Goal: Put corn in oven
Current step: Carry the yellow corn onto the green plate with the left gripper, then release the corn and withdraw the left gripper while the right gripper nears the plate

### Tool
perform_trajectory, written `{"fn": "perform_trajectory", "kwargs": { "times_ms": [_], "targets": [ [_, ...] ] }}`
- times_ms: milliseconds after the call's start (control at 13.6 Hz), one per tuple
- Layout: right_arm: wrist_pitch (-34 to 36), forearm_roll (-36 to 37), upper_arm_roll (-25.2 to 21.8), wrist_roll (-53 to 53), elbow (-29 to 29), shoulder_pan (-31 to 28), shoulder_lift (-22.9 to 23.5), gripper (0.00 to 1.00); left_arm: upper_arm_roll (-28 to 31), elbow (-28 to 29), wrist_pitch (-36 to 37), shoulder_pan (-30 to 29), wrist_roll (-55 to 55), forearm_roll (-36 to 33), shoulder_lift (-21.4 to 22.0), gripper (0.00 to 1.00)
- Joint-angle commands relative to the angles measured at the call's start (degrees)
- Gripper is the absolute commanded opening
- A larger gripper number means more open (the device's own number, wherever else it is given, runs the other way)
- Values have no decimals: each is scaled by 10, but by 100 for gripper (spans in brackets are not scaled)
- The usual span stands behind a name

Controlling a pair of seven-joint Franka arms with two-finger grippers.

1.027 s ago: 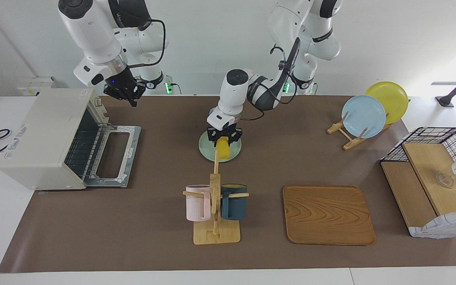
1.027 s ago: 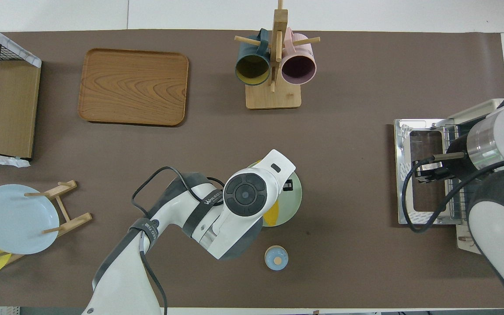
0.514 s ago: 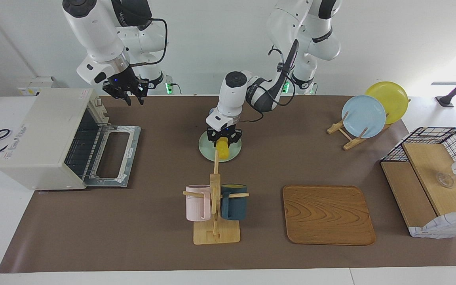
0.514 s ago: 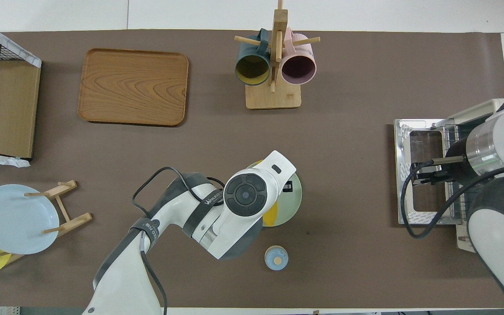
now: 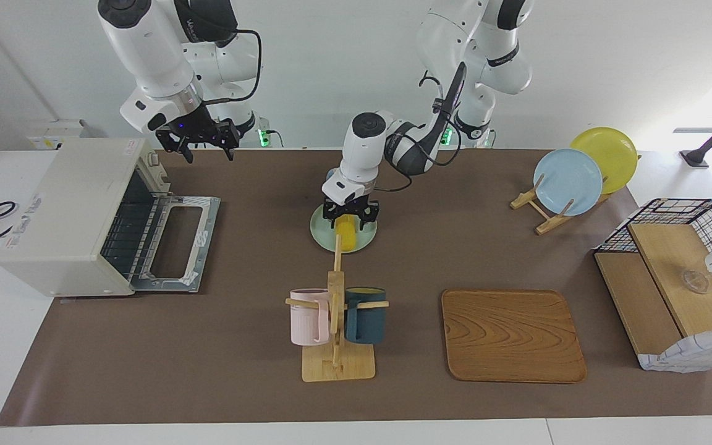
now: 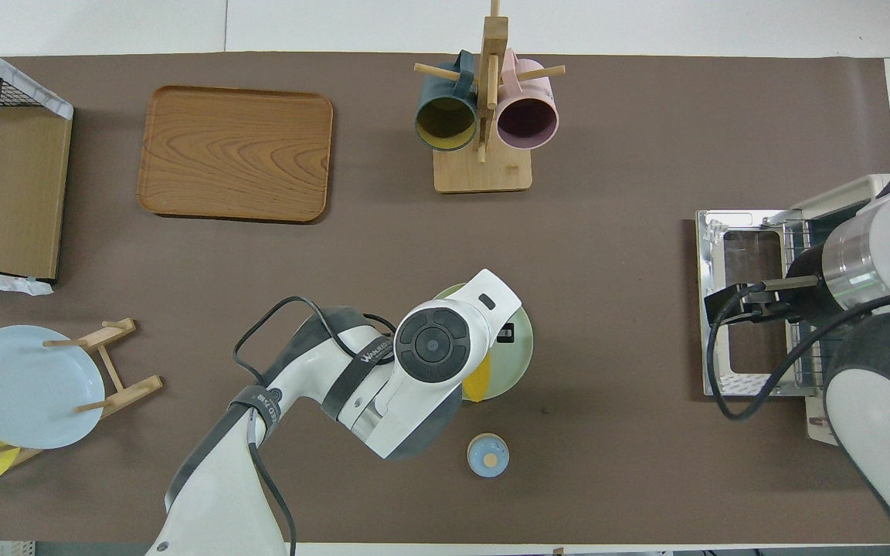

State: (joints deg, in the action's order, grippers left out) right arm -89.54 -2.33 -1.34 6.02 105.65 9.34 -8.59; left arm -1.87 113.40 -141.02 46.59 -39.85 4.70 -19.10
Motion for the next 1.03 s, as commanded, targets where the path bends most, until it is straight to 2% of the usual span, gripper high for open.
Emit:
{"fn": "perform_trajectory", "kwargs": {
  "times_ms": [0,73,147,293,367,660,954],
  "targets": [
    [-16,8,2,13,17,1,-14,76,11,10,27,3,13,7,26,100],
    [-16,9,2,13,17,1,-14,72,11,8,49,-3,17,7,44,100],
    [-16,8,3,13,17,1,-13,59,10,7,72,-16,21,7,64,100],
    [-17,7,4,14,17,1,-13,55,11,3,114,-32,24,7,96,100],
    [-17,5,5,15,17,3,-13,49,11,3,125,-43,25,7,109,100],
    [-33,3,14,111,5,84,-10,49,13,-36,210,-100,58,7,133,100],
    [-65,4,17,170,4,148,5,48,15,-39,260,-192,145,7,182,100]
  ]
}}
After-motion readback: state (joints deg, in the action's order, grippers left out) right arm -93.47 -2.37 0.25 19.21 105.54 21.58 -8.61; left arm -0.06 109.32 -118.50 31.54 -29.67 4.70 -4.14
